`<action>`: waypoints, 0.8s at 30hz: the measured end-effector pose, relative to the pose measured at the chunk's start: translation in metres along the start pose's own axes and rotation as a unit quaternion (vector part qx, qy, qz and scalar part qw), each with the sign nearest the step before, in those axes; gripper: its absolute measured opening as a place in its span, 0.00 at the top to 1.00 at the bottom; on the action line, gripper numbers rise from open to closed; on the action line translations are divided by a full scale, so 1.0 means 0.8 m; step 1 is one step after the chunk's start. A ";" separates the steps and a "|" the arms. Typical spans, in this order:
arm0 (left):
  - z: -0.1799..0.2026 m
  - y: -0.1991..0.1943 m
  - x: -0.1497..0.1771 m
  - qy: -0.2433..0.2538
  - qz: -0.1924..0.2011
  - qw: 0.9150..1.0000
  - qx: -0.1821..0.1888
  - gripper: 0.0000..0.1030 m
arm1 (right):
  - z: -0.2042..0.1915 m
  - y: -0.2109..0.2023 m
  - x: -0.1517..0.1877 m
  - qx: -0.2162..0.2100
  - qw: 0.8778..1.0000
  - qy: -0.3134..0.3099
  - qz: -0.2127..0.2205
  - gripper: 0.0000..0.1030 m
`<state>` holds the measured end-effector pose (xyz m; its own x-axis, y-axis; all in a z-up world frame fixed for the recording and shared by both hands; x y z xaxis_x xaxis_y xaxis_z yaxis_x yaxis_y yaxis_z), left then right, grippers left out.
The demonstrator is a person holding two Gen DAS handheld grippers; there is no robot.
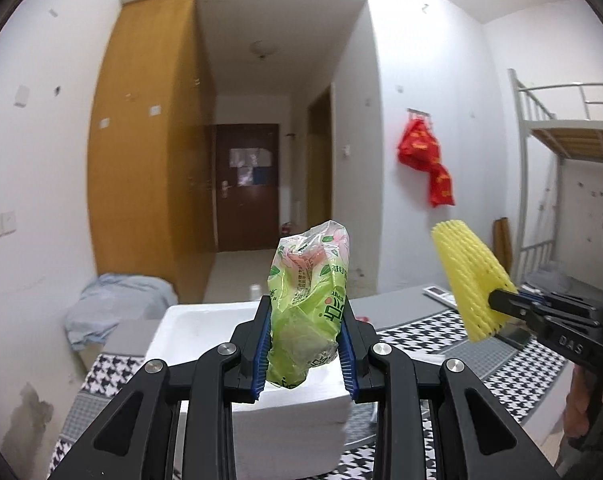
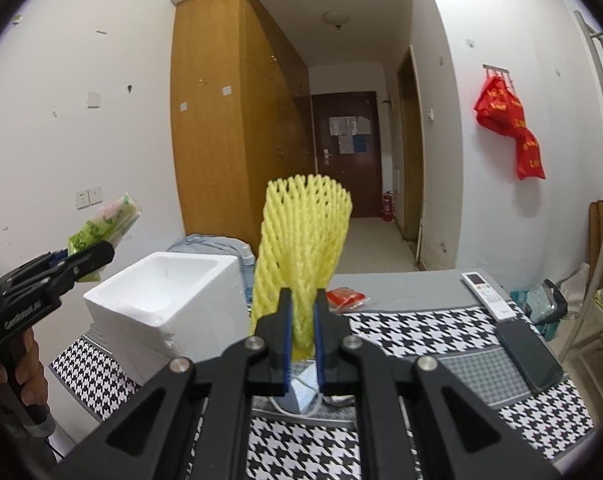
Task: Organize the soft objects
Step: 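Carry the green bag with the left tool over the white foam box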
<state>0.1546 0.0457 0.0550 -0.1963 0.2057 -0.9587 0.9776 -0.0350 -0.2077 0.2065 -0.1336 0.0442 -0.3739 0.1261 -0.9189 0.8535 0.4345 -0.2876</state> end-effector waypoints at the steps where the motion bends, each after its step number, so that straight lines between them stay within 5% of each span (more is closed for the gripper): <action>1: -0.003 0.000 0.002 -0.002 -0.001 1.000 -0.002 0.70 | -0.004 0.001 0.000 -0.004 1.000 -0.002 0.000 0.89; 14: -0.036 -0.005 0.003 -0.012 -0.013 0.999 -0.047 0.70 | -0.042 0.022 0.000 -0.054 0.998 -0.019 -0.016 0.89; 24: -0.060 0.014 0.007 -0.025 -0.042 0.998 -0.047 0.70 | -0.066 0.046 -0.002 -0.083 0.996 -0.022 -0.035 0.89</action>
<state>0.1684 0.0930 0.0567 -0.2790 0.1558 -0.9476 0.9599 0.0724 -0.2707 0.2194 -0.0706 0.0490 -0.4106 0.0537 -0.9102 0.7530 0.5829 -0.3053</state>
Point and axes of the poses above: each gripper's, at about its wrist camera, not at the fingertips, and y roughly the way its jaws point, z to its right, x to its underside, the point moved 4 cm from there along y, roughly the way its jaws point, and after that the axes turned 12 degrees about y, right-handed, at the moved point
